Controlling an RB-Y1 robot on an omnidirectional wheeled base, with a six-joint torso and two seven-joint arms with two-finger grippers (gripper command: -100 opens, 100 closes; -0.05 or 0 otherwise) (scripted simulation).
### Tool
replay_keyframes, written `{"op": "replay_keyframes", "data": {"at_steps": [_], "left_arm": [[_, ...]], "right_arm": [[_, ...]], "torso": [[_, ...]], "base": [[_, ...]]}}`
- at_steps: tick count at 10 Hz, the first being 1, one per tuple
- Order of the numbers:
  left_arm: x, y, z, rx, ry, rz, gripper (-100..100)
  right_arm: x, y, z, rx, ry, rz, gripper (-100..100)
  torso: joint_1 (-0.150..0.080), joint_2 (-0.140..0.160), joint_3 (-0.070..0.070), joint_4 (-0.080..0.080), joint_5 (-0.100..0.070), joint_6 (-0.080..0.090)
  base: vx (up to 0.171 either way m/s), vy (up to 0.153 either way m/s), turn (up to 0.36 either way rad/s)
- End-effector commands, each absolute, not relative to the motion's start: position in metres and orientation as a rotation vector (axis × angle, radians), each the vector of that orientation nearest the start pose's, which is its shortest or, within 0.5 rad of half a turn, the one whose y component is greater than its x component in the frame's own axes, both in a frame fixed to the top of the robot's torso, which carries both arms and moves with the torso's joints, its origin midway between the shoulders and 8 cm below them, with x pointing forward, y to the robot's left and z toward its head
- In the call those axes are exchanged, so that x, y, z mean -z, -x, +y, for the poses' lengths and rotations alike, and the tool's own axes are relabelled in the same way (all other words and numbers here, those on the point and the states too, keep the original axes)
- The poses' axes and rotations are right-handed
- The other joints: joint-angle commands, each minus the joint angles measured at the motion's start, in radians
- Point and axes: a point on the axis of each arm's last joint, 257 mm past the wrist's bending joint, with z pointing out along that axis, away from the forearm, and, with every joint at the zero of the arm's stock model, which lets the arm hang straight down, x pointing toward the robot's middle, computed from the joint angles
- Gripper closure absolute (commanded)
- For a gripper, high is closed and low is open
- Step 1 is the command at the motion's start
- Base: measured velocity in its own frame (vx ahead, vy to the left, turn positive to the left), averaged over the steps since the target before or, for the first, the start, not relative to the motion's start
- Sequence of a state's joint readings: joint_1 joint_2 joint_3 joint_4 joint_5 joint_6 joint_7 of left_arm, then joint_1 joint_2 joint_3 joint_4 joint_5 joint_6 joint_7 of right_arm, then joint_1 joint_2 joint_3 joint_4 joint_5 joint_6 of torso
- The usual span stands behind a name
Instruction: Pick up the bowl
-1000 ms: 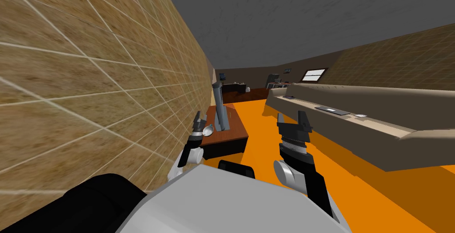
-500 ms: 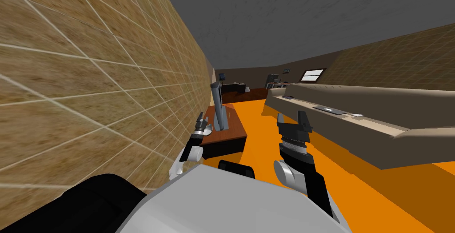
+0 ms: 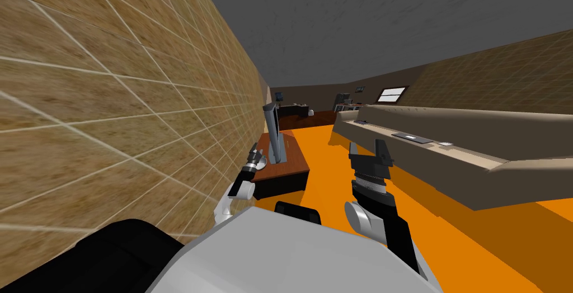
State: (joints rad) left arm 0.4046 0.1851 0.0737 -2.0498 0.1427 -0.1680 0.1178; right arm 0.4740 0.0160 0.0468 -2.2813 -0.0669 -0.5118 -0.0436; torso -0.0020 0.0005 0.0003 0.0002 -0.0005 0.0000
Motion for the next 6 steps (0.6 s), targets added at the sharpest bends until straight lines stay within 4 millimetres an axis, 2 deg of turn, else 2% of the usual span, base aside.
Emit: {"op": "replay_keyframes", "data": {"at_steps": [1,6], "left_arm": [[0.135,-0.430,0.339,1.253,1.124,0.962,-100],[0.182,-0.444,0.358,1.186,1.288,1.035,-100]], "right_arm": [[-0.035,-0.344,-0.271,-1.449,-0.703,0.519,0],[-0.035,-0.344,-0.271,-1.449,-0.703,0.519,0]], "torso": [[0.000,0.000,0.000,0.000,0.000,0.000],[0.001,0.000,0.000,0.000,0.000,0.000]], "base": [[-0.003,-0.036,-0.015],[-0.004,-0.028,-0.010]]}}
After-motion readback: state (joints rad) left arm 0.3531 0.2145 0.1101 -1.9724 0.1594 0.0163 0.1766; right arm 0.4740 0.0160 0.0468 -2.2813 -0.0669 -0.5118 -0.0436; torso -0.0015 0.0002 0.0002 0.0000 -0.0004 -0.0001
